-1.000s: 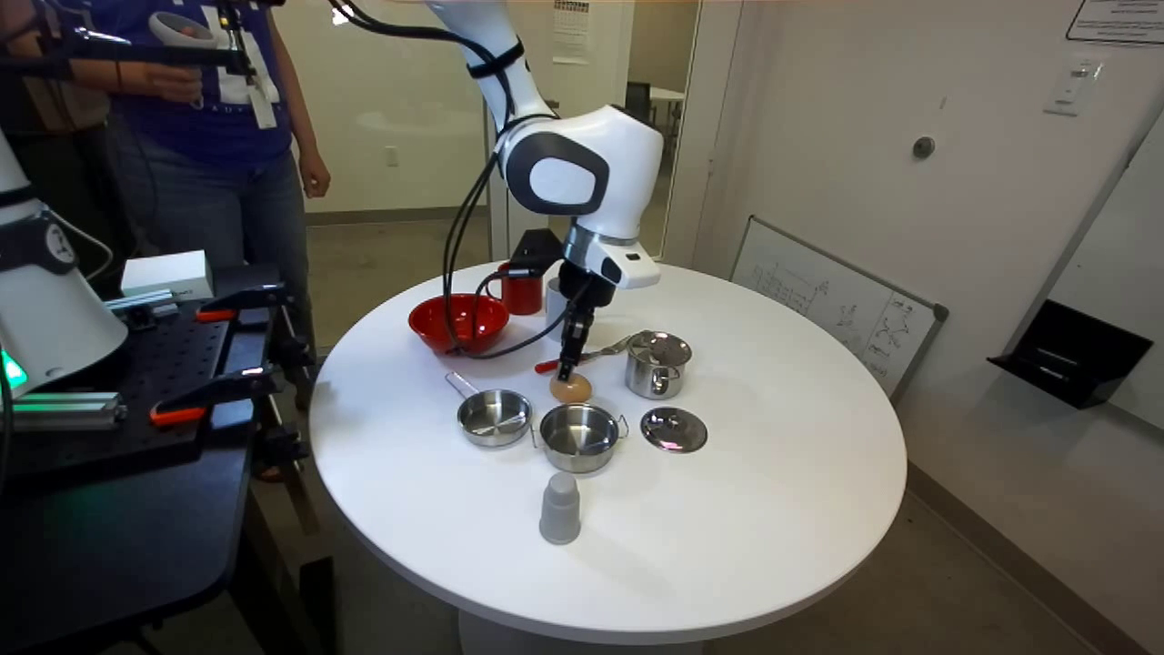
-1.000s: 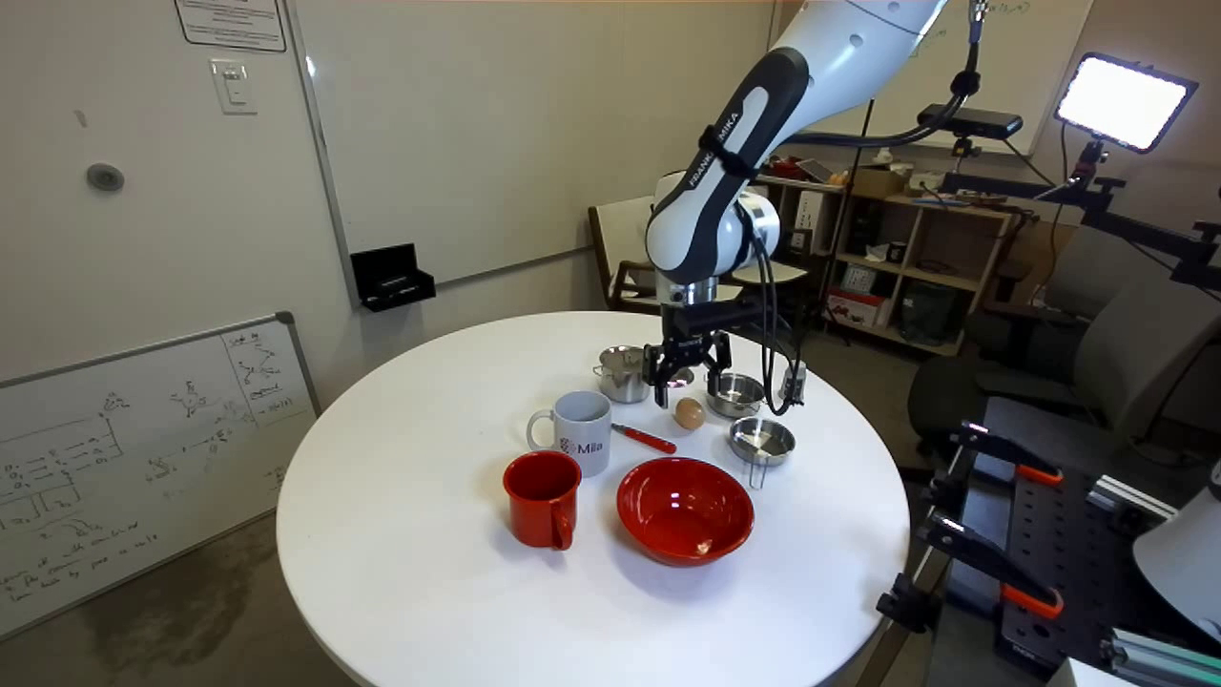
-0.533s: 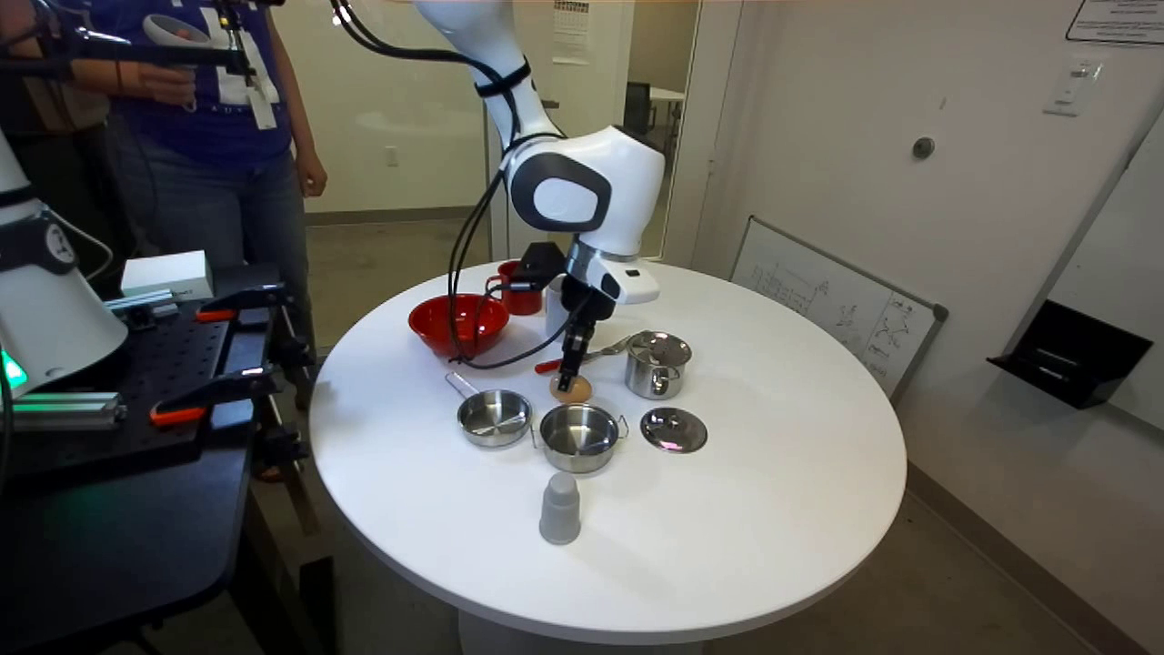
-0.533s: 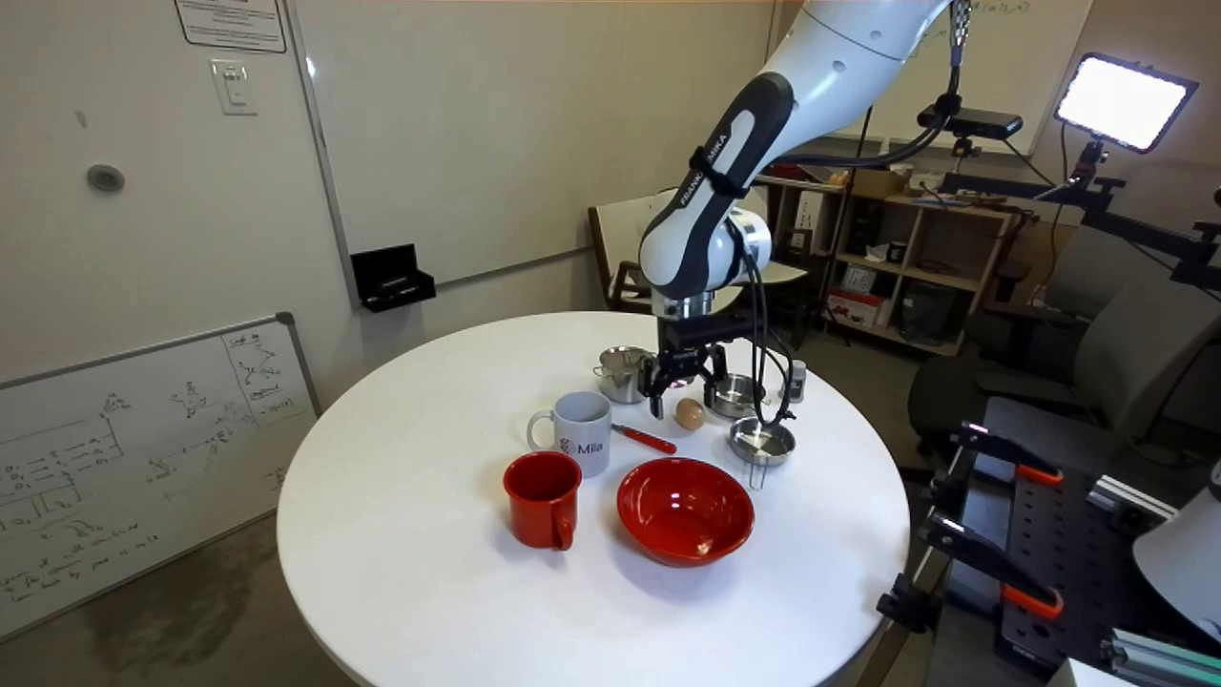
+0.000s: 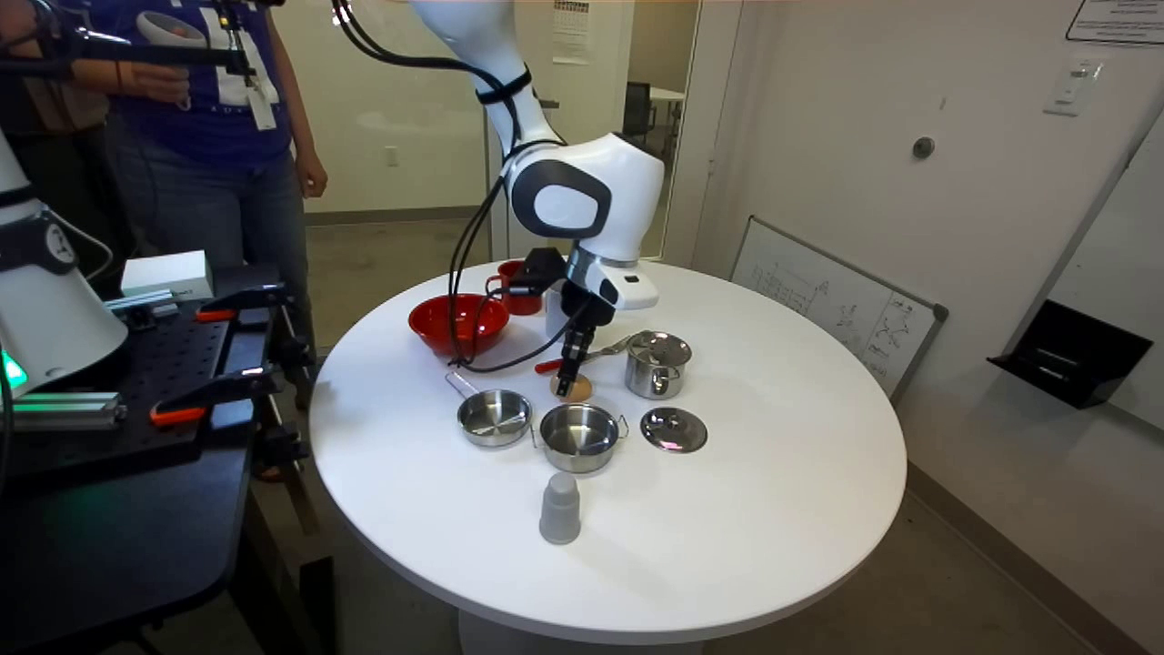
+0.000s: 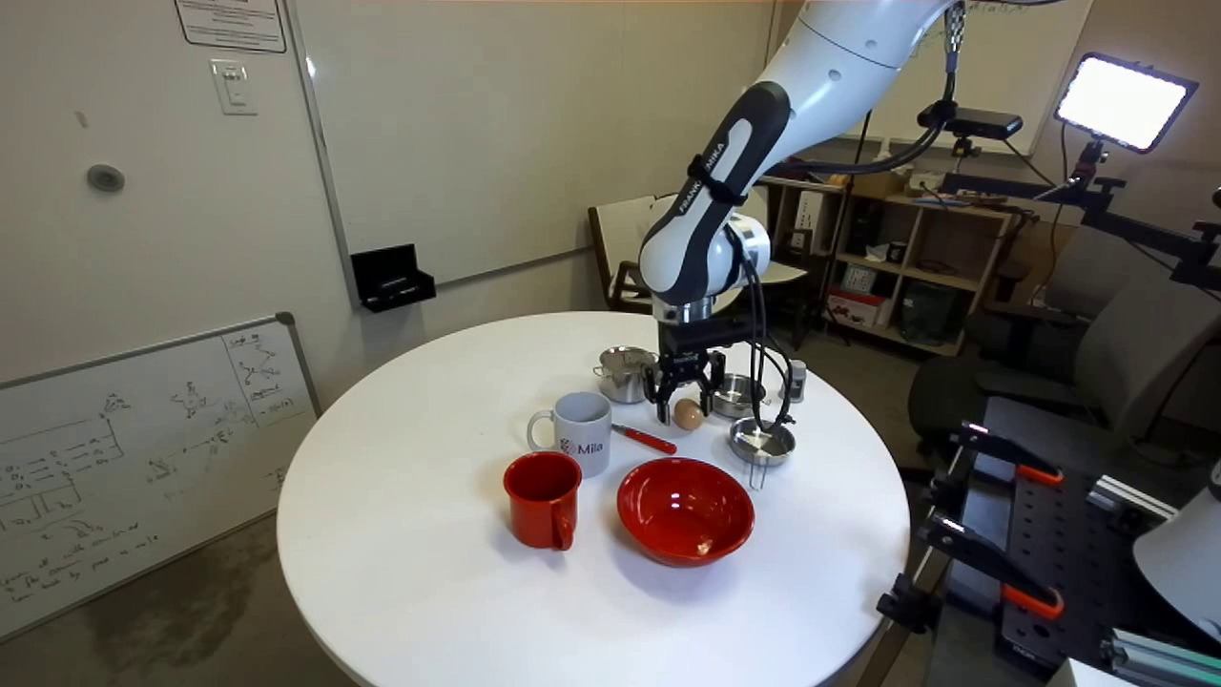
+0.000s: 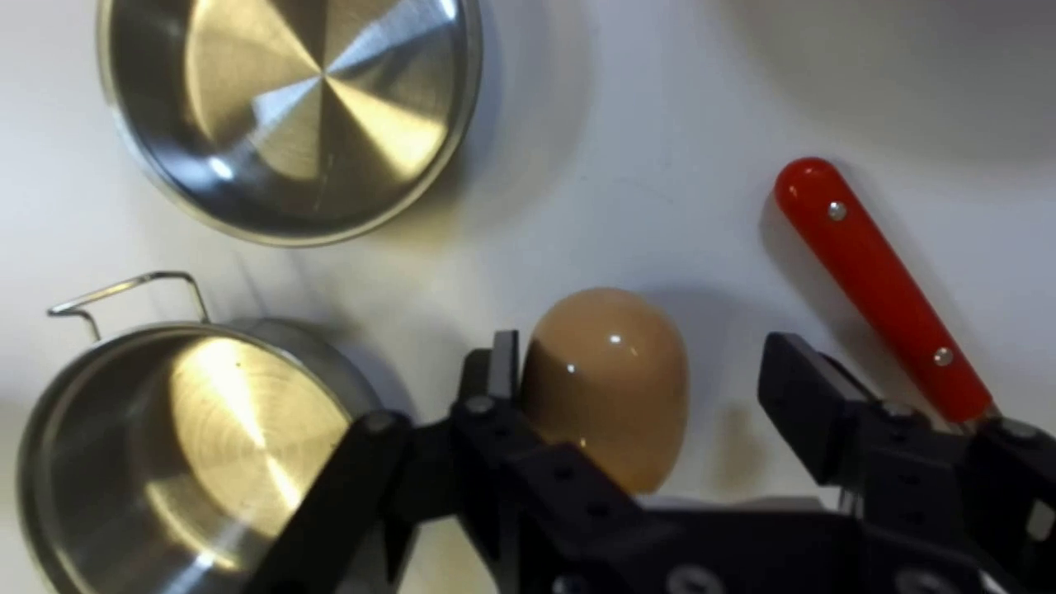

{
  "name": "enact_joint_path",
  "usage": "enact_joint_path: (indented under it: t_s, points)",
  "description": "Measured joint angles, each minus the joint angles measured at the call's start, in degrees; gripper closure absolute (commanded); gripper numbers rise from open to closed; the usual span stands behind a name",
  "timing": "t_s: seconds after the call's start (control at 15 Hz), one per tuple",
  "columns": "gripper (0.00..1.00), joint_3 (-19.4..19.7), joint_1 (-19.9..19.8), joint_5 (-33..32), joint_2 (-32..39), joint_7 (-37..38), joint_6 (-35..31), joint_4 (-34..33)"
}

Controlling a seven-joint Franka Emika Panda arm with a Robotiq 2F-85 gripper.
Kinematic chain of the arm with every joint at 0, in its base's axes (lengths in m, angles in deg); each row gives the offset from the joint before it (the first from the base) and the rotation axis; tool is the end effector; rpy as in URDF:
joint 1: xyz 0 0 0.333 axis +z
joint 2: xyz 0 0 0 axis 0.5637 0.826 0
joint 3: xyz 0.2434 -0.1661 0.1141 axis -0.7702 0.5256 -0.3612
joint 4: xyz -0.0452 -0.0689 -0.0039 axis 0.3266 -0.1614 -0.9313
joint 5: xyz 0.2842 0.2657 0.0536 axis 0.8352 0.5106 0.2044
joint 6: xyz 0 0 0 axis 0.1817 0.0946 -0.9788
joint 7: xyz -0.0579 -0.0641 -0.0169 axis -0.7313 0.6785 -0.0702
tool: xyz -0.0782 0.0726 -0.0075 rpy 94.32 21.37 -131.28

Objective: Place the egg inside the red bowl

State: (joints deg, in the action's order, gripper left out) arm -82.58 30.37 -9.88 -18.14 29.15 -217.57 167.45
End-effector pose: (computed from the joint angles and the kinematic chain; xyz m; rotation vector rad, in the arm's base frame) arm 0.5946 -0.0901 0.0366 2.9901 -0.8642 -0.2918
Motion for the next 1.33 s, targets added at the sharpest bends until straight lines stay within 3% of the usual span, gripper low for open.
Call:
enact_joint_path:
  t_s: [0.13,0.27,0.4,0.87,1.07,1.33]
  points:
    - [0.48,0.18,0.07,0.0,0.01,0.35,-0.01,0.0]
    - [0.72,0.37,0.11,0.0,0.01,0.51,-0.01,0.0]
    - [0.78,0.55,0.16,0.0,0.0,0.57,-0.01,-0.01]
    - [0.78,1.03,1.37,-0.64,-1.55,-0.37,-1.39,-0.05]
    - [0.78,1.08,2.07,-1.95,-5.9,-3.58,-0.95,1.79]
    - [0.78,-0.53,1.69,-2.99,-13.57,-11.96,4.85,6.34]
